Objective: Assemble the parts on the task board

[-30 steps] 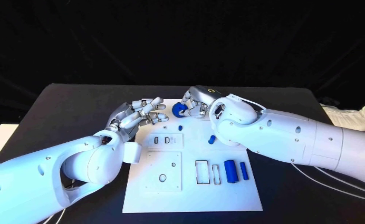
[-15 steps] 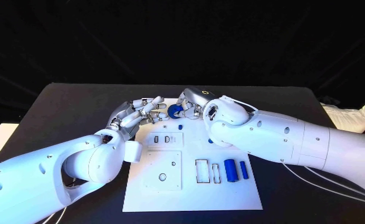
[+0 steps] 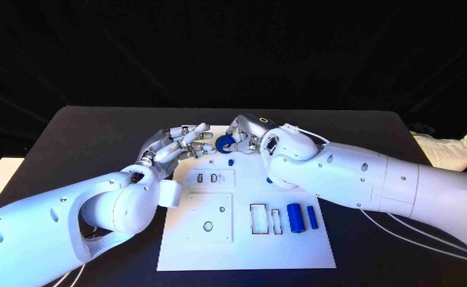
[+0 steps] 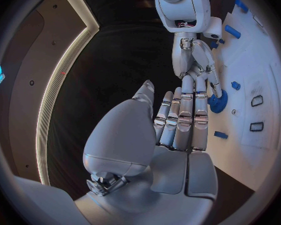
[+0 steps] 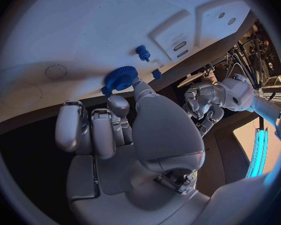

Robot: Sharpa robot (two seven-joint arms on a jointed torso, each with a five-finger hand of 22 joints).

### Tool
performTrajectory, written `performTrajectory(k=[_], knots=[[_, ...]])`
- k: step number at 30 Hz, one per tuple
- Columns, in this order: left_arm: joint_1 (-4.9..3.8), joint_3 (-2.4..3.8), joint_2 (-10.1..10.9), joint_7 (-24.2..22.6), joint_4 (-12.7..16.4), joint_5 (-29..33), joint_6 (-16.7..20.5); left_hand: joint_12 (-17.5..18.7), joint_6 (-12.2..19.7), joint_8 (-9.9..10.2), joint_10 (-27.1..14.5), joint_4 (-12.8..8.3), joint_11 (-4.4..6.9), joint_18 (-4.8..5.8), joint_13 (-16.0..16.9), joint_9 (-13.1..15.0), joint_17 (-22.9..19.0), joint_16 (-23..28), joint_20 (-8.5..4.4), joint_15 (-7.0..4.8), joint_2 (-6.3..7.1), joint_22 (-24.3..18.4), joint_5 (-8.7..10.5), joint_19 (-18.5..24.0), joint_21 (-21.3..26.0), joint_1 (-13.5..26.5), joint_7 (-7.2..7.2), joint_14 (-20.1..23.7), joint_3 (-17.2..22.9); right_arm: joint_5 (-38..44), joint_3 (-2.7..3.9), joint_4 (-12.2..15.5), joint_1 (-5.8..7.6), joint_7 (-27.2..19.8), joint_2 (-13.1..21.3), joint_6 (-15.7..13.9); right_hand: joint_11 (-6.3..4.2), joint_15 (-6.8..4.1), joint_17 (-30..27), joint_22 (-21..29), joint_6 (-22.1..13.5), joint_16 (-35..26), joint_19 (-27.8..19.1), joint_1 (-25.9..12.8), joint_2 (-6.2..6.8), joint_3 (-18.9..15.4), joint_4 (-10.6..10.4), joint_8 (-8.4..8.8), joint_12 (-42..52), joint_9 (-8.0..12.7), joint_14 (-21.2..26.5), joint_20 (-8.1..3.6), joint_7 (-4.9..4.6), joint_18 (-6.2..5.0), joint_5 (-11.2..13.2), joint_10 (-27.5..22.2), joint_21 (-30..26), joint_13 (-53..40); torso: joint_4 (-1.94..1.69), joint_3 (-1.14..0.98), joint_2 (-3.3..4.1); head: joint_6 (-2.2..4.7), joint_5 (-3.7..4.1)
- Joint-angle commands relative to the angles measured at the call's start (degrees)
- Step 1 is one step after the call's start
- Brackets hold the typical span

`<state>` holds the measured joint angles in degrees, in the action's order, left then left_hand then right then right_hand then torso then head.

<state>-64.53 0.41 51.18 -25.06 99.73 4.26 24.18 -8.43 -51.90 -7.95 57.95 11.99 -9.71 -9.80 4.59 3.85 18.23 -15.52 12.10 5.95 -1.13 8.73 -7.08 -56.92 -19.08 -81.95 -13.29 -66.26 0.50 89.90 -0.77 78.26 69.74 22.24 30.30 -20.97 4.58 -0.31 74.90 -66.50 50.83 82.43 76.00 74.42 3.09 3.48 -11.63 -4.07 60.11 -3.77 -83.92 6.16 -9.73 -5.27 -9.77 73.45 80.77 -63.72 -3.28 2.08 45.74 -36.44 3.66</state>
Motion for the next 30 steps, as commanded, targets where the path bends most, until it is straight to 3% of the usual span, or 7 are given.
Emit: performTrajectory(k=[1, 7, 17, 21, 23, 27, 30], knots=[[-0.04, 0.04, -0.03, -0.01, 0.07, 0.04, -1.42, 0.13, 0.12, 0.3, -0.15, -0.27, 0.08, -0.59, -0.06, 0.01, 0.1, -0.34, 0.05, 0.05, -0.36, -0.06, -0.25, 0.24, 0.26, -0.2, 0.11, 0.51, -0.04, -0.01, -0.03, 0.67, -0.08, -1.11, 0.56, -1.79, -0.04, 0.38, 0.39, 0.07, -0.4, -0.31, -0.32, -0.39, 0.3, -0.43, -0.11, 0.34, -0.22, -0.08, -3.09, 0.04, -0.01, 0.29, -0.34, -0.5, -0.25, 0.06, -0.03, 0.01, -0.01, -0.02, 0.0], [-0.04, 0.04, 0.12, 0.08, 0.01, 0.04, -1.52, 0.13, 0.13, 0.31, -0.16, -0.27, 0.08, -0.58, -0.06, 0.01, 0.12, -0.34, 0.05, 0.06, -0.36, -0.06, -0.25, 0.25, 0.27, -0.18, 0.11, 0.55, -0.07, -2.4, 0.0, 3.99, -0.2, -6.33, 3.96, -6.71, -0.31, 0.22, 0.7, -0.22, 0.72, -0.19, -0.07, 0.74, -0.24, -0.63, -0.26, -0.31, 0.9, -0.43, -3.19, 0.02, 0.31, 0.33, -2.85, 0.32, -0.14, -0.68, 0.1, -0.02, -0.04, 0.1, -0.1], [-0.04, 0.03, 0.59, 0.04, -0.06, 0.04, -1.68, 0.14, 0.14, 0.32, -0.18, -0.31, 0.08, -0.58, -0.06, 0.01, 0.15, -0.33, 0.05, 0.06, -0.35, -0.06, -0.25, 0.27, 0.28, -0.2, 0.13, 0.6, -0.08, -15.73, 0.21, 10.77, 0.93, -17.77, 14.8, -8.78, -0.84, -0.23, 1.28, -0.91, 2.52, 0.09, 0.38, 4.64, -1.56, 0.71, 1.72, -1.14, 2.63, -0.71, -3.35, -0.37, 0.79, 0.46, -3.71, 1.46, 0.2, -2.03, 0.63, -0.19, -0.22, 0.28, 0.15], [-0.04, 0.02, 0.93, 0.11, -0.13, 0.04, -1.76, 0.13, 0.14, 0.32, -0.17, -0.32, 0.09, -0.58, -0.06, 0.01, 0.18, -0.34, 0.05, 0.06, -0.35, -0.07, -0.25, 0.27, 0.28, -0.22, 0.15, 0.6, -0.08, -24.09, 0.21, 10.81, 1.42, -24.08, 19.77, -6.56, -0.87, -0.29, 1.83, -1.17, 2.76, 0.36, 0.49, 6.43, -1.5, 1.32, 3.14, -1.15, 3.47, -0.64, -3.45, -0.49, 0.75, 0.53, -3.63, 1.9, 0.3, -2.77, 1.2, -0.42, -0.24, 0.6, 0.33], [-0.04, 0.02, 0.94, 0.2, -0.24, 0.04, -1.91, 0.13, 0.14, 0.32, -0.16, -0.33, 0.09, -0.58, -0.06, 0.01, 0.19, -0.34, 0.05, 0.05, -0.36, -0.07, -0.25, 0.27, 0.28, -0.22, 0.16, 0.6, -0.08, -25.98, 0.21, 9.84, 1.52, -26.78, 21.11, -4.44, -0.84, -0.27, 2.19, -0.91, 2.74, 0.53, 0.31, 6.96, -1.17, 1.37, 3.67, -1.09, 2.98, -0.59, -3.5, -0.5, 0.72, 0.48, -3.6, 1.51, 0.18, -2.37, 1.16, -0.39, -0.28, 0.63, 0.49], [-0.03, 0.01, 0.71, 0.34, -0.47, 0.04, -2.38, 0.09, 0.08, 0.29, -0.09, -0.35, 0.15, -0.59, -0.05, 0.02, 0.27, -0.39, 0.04, 0.03, -0.4, -0.06, -0.25, 0.27, 0.27, -0.23, 0.23, 0.58, -0.09, -25.28, 0.19, 7.38, 1.63, -30.55, 23.39, -0.87, -0.78, -0.21, 3.09, -0.77, 2.71, 0.98, 0.2, 7.41, -0.51, 1.19, 4.23, -1.0, 2.35, -0.52, -3.63, -0.47, 0.68, 0.46, -3.74, 0.95, 0.09, -1.91, 1.29, -0.62, -0.39, 0.69, 0.56], [-0.03, 0.01, 0.57, 0.51, -0.58, 0.04, -2.56, 0.09, 0.08, 0.29, -0.09, -0.35, 0.15, -0.59, -0.05, 0.02, 0.27, -0.39, 0.04, 0.03, -0.4, -0.06, -0.25, 0.27, 0.27, -0.23, 0.23, 0.58, -0.09, -24.44, 0.15, 5.76, 1.63, -31.88, 24.31, 0.47, -0.77, -0.2, 3.2, -0.87, 2.73, 1.02, 0.26, 7.42, -0.32, 1.06, 4.3, -0.99, 2.31, -0.52, -3.63, -0.45, 0.68, 0.49, -3.73, 0.9, 0.13, -1.88, 1.3, -0.64, -0.3, 0.77, 1.17]])
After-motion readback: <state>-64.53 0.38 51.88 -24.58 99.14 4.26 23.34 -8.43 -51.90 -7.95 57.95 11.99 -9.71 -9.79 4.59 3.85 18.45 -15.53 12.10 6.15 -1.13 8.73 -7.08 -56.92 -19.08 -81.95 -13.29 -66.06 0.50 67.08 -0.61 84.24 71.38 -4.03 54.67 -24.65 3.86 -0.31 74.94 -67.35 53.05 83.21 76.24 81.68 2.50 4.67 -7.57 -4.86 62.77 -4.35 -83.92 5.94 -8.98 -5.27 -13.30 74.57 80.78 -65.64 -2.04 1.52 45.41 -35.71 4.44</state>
